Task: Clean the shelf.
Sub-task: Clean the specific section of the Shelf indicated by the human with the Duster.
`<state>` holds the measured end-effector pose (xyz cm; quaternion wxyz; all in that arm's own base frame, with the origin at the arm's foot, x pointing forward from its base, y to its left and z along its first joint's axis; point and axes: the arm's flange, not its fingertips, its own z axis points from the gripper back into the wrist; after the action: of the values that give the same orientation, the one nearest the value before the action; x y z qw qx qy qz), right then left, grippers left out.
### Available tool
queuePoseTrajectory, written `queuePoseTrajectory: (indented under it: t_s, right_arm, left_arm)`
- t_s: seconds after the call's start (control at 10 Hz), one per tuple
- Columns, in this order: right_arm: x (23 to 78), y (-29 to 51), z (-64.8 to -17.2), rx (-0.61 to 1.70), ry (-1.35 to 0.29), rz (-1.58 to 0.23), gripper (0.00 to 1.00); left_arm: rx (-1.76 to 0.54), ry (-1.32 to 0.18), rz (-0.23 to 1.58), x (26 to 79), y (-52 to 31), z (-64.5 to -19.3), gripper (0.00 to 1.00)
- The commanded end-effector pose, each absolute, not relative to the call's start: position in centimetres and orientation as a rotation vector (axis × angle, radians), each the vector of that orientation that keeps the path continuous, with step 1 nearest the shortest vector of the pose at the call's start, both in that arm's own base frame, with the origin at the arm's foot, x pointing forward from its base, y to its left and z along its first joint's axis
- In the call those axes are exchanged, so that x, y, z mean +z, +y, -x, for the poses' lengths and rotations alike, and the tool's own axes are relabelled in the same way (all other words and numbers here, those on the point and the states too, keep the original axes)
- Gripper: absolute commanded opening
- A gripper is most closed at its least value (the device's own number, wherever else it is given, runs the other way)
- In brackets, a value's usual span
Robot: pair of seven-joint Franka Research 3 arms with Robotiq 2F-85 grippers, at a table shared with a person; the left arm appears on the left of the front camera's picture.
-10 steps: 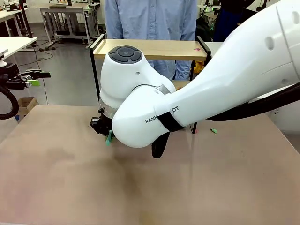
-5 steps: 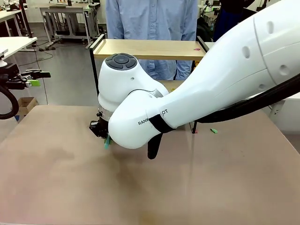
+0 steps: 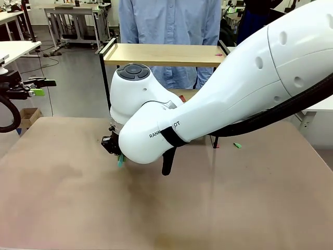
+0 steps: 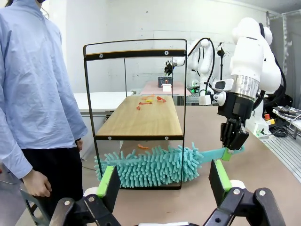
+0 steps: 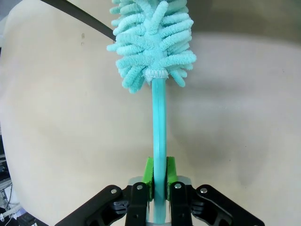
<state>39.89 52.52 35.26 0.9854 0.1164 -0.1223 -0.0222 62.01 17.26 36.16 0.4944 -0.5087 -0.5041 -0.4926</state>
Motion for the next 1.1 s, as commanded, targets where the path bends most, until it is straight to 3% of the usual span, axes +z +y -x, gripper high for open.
queuePoseTrajectory:
  t_s: [0.0,1.0]
  right_arm:
    - [35.2,52.4,-40.0,-0.047,-0.244,-0.234,0.13]
    - [35.7,35.8,-45.6,-0.147,-0.064,-0.167,0.13]
  left_arm:
    - [-1.198,-1.23,1.231,36.5,17.2,-61.8,1.0]
    - [-1.198,-1.23,1.231,36.5,17.2,-61.8,1.0]
